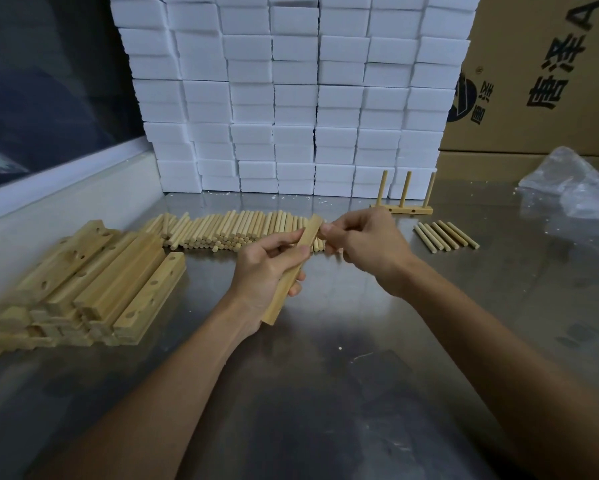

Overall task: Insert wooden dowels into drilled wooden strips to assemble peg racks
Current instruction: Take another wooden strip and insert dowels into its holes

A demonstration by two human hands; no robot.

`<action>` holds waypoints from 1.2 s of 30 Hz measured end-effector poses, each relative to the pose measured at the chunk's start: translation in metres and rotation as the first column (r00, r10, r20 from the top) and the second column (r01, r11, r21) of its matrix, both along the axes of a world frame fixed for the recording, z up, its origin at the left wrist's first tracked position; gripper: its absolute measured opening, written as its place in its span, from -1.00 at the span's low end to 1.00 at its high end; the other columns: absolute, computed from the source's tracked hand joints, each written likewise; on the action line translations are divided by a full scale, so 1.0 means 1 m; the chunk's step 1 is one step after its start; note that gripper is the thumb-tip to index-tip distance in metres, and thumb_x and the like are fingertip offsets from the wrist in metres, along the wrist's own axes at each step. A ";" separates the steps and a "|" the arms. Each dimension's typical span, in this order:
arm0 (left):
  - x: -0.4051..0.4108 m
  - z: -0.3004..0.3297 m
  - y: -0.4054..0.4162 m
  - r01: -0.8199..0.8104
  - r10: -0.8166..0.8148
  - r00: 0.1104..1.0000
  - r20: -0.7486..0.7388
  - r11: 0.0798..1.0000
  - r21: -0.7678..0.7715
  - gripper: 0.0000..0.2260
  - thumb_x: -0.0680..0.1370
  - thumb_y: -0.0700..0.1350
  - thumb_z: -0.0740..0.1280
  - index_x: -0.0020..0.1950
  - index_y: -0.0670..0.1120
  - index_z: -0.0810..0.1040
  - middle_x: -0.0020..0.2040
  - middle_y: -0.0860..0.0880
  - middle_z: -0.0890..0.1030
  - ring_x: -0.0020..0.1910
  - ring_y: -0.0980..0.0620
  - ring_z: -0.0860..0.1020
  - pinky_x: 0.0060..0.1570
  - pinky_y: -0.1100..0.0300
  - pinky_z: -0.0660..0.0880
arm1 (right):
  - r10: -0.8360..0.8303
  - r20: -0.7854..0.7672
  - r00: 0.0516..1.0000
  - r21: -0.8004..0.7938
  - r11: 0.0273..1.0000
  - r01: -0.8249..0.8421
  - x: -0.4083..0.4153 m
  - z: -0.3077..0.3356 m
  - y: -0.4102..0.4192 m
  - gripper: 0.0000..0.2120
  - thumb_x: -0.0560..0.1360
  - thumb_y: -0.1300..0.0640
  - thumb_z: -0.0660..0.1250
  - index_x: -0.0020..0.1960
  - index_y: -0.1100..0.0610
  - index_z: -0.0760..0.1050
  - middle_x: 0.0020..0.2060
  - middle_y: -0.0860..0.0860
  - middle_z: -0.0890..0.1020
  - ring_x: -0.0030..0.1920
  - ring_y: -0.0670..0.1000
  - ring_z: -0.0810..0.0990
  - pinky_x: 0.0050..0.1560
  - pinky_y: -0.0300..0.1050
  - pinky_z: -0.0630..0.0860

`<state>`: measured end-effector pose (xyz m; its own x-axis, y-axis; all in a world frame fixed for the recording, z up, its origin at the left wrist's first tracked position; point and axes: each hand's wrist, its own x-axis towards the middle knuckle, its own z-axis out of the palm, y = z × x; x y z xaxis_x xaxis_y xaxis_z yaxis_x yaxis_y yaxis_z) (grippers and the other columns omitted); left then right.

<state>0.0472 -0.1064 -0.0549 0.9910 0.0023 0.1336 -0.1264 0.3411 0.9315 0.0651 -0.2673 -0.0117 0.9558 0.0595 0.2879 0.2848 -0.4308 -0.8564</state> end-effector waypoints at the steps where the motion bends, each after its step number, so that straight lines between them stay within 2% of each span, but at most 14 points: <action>1: 0.000 0.000 0.000 0.005 -0.005 1.000 0.003 1.000 -0.005 -0.82 0.49 -0.34 0.42 0.04 -0.15 0.66 -0.26 -0.13 0.61 -0.42 -0.01 0.50 -0.54 0.23 0.37 | 0.027 -0.024 0.999 0.052 0.998 -0.026 -0.002 0.001 0.000 -0.79 0.55 0.14 0.40 -0.23 0.19 0.66 -0.40 0.01 0.67 -0.49 -0.17 0.49 -0.45 -0.31 0.40; 3: 0.001 0.001 -0.001 0.014 -0.014 1.000 -0.005 1.000 -0.025 -0.81 0.49 -0.33 0.42 0.06 -0.16 0.66 -0.28 -0.11 0.62 -0.42 -0.01 0.51 -0.54 0.23 0.37 | 0.038 0.148 0.988 -0.082 0.996 -0.026 -0.005 0.002 -0.001 -0.82 0.55 0.14 0.39 -0.18 0.19 0.67 -0.37 0.01 0.68 -0.41 -0.11 0.58 -0.35 -0.26 0.48; 5: 0.001 0.002 -0.001 0.018 -0.020 0.999 -0.028 0.998 -0.065 -0.83 0.49 -0.32 0.41 0.06 -0.17 0.66 -0.30 -0.09 0.63 -0.43 -0.01 0.51 -0.55 0.23 0.37 | 0.124 0.424 0.897 -0.420 0.905 0.073 -0.007 -0.001 -0.002 -0.83 0.56 0.13 0.37 -0.09 0.21 0.65 -0.30 0.03 0.68 -0.31 0.03 0.62 -0.24 -0.11 0.53; 6: 0.001 0.002 -0.001 0.021 -0.024 0.999 -0.039 0.996 -0.083 -0.83 0.49 -0.32 0.41 0.06 -0.18 0.65 -0.31 -0.08 0.63 -0.43 -0.01 0.51 -0.56 0.23 0.37 | 0.169 0.493 0.853 -0.536 0.832 0.144 -0.008 -0.002 -0.001 -0.82 0.57 0.11 0.34 -0.07 0.22 0.63 -0.28 0.04 0.67 -0.29 0.08 0.60 -0.22 -0.02 0.53; 8: 0.001 0.002 -0.001 0.029 -0.033 0.998 -0.044 0.995 -0.093 -0.82 0.50 -0.32 0.40 0.08 -0.19 0.64 -0.32 -0.08 0.63 -0.43 -0.01 0.51 -0.56 0.23 0.37 | 0.175 0.524 0.834 -0.613 0.757 0.226 -0.008 -0.003 -0.001 -0.77 0.61 0.06 0.26 -0.04 0.19 0.61 -0.26 0.04 0.64 -0.26 0.13 0.58 -0.24 0.06 0.50; 11: 0.000 0.002 -0.003 0.025 -0.026 0.999 -0.023 0.998 -0.058 -0.83 0.50 -0.32 0.42 0.07 -0.17 0.65 -0.30 -0.08 0.62 -0.42 -0.01 0.52 -0.54 0.22 0.38 | 0.114 0.497 0.860 -0.543 0.814 0.206 -0.007 -0.004 0.000 -0.75 0.60 0.06 0.27 -0.06 0.17 0.64 -0.32 0.05 0.64 -0.31 0.11 0.57 -0.26 0.02 0.50; 14: -0.001 0.000 -0.002 0.017 -0.017 1.000 -0.007 1.000 -0.025 -0.82 0.49 -0.32 0.42 0.06 -0.14 0.65 -0.29 -0.08 0.62 -0.41 -0.01 0.53 -0.53 0.22 0.39 | 0.022 0.300 0.954 -0.336 0.938 0.084 -0.001 -0.001 0.001 -0.72 0.59 0.09 0.31 -0.20 0.19 0.66 -0.43 0.13 0.60 -0.44 -0.01 0.47 -0.37 -0.12 0.42; 16: 0.000 0.000 -0.002 0.022 -0.022 1.000 -0.010 1.000 -0.023 -0.81 0.49 -0.32 0.42 0.07 -0.15 0.65 -0.29 -0.07 0.63 -0.41 -0.01 0.53 -0.52 0.21 0.40 | 0.009 0.215 0.977 -0.287 0.956 0.055 0.001 0.000 0.000 -0.71 0.59 0.07 0.32 -0.23 0.17 0.66 -0.42 0.15 0.61 -0.46 -0.04 0.42 -0.39 -0.15 0.38; 21: 0.005 -0.004 0.000 -0.023 0.017 0.997 -0.076 0.997 -0.072 -0.79 0.49 -0.30 0.42 0.11 -0.18 0.64 -0.27 -0.11 0.65 -0.42 -0.02 0.54 -0.50 0.20 0.44 | 0.018 0.311 0.950 -0.318 0.944 0.086 -0.003 0.001 0.001 -0.75 0.57 0.00 0.34 -0.14 0.13 0.68 -0.35 -0.01 0.67 -0.35 -0.07 0.60 -0.22 -0.08 0.58; 26: 0.013 -0.007 0.013 -0.206 0.159 0.963 -0.218 0.955 -0.211 -0.80 0.55 -0.25 0.36 0.17 -0.23 0.61 -0.22 -0.15 0.63 -0.45 0.01 0.53 -0.51 0.23 0.47 | -0.135 0.321 0.938 -0.100 0.979 0.175 0.006 0.004 -0.017 -0.70 0.61 -0.02 0.25 -0.10 0.13 0.64 -0.29 -0.07 0.68 -0.30 -0.08 0.66 -0.15 0.02 0.63; 28: 0.016 -0.008 0.019 -0.236 0.167 0.948 -0.271 0.940 -0.245 -0.72 0.58 -0.19 0.33 0.25 -0.29 0.55 -0.23 -0.12 0.59 -0.46 0.02 0.51 -0.54 0.27 0.45 | -0.181 0.279 0.943 -0.108 0.970 0.219 0.015 -0.002 -0.028 -0.74 0.61 0.05 0.26 -0.09 0.16 0.64 -0.28 -0.04 0.69 -0.28 -0.07 0.66 -0.11 0.03 0.63; 31: 0.017 -0.009 0.022 -0.236 0.150 0.943 -0.298 0.932 -0.277 -0.69 0.60 -0.15 0.31 0.27 -0.32 0.52 -0.27 -0.10 0.58 -0.47 0.03 0.51 -0.55 0.29 0.43 | -0.221 0.160 0.962 -0.237 0.938 0.255 0.027 -0.019 -0.044 -0.82 0.58 0.08 0.32 0.04 0.15 0.65 -0.11 0.03 0.71 -0.14 -0.04 0.65 -0.05 -0.06 0.60; 34: 0.018 -0.008 0.022 -0.218 0.130 0.948 -0.290 0.931 -0.294 -0.71 0.61 -0.16 0.30 0.25 -0.31 0.52 -0.26 -0.10 0.57 -0.46 0.04 0.50 -0.54 0.29 0.43 | -0.280 0.083 0.956 -0.282 0.914 0.292 0.040 -0.037 -0.054 -0.83 0.56 0.10 0.35 0.08 0.15 0.63 -0.11 -0.01 0.67 -0.17 -0.16 0.58 -0.22 -0.29 0.46; 36: 0.017 -0.007 0.022 -0.209 0.119 0.950 -0.289 0.930 -0.302 -0.74 0.61 -0.16 0.30 0.22 -0.29 0.52 -0.27 -0.10 0.57 -0.45 0.04 0.49 -0.53 0.30 0.43 | -0.306 0.048 0.951 -0.296 0.905 0.306 0.050 -0.042 -0.056 -0.83 0.57 0.10 0.35 0.09 0.14 0.62 -0.12 -0.03 0.66 -0.18 -0.17 0.58 -0.29 -0.31 0.43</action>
<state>0.0645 -0.0846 -0.0616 0.9720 0.1668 -0.1654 0.0253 0.6259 0.7795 0.1149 -0.3228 -0.0541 0.9406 -0.1535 0.3027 0.0982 -0.7308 -0.6755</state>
